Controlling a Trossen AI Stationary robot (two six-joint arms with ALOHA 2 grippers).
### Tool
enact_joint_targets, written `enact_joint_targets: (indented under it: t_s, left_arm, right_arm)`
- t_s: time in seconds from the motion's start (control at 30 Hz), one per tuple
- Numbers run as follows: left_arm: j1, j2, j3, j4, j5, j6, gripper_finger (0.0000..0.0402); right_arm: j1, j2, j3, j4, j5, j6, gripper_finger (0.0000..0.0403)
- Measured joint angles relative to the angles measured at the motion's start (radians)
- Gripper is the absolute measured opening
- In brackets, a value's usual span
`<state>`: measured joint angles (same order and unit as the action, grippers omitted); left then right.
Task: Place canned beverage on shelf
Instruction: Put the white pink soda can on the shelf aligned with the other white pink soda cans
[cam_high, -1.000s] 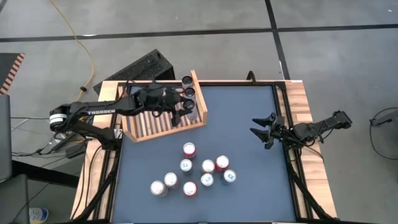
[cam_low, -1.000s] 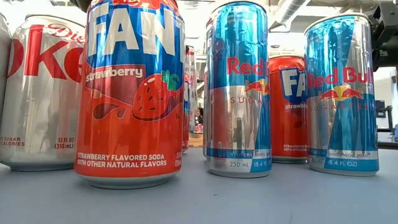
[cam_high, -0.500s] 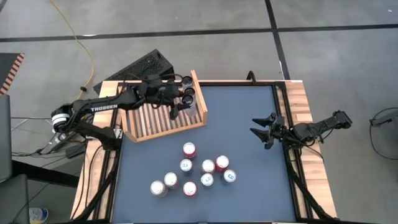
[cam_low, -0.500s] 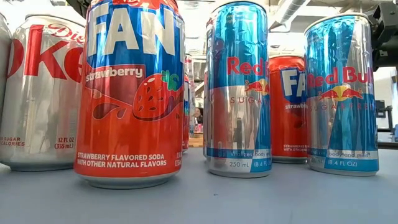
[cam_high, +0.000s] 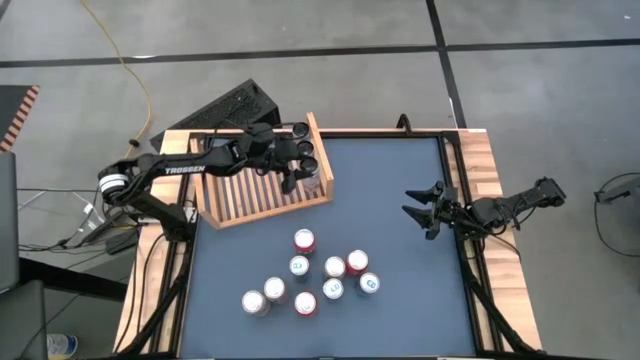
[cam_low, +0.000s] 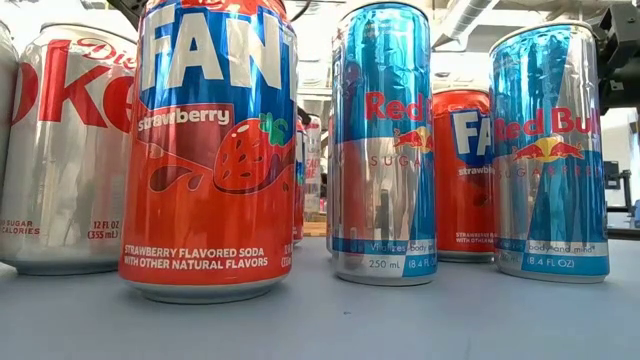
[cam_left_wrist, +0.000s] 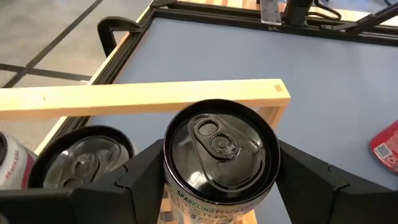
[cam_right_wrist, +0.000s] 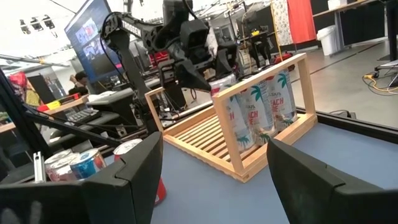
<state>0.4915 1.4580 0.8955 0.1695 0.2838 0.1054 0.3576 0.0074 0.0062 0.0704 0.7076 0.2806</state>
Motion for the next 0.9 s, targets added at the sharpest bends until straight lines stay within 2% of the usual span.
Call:
enact_joint_targets:
  t_s: [0.17, 0.57, 0.9]
  left_arm:
    - [0.010, 0.003, 0.000, 0.011, 0.002, 0.024, 0.0237]
    - [0.048, 0.032, 0.003, 0.007, 0.081, 0.019, 0.0237]
    - [0.049, 0.098, 0.003, 0.038, 0.103, 0.011, 0.0237]
  right_arm:
    - [0.000, 0.000, 0.000, 0.000, 0.001, -0.001, 0.0274]
    - [0.000, 0.000, 0.000, 0.000, 0.001, -0.002, 0.0274]
    - [0.000, 0.000, 0.000, 0.000, 0.000, -0.002, 0.0274]
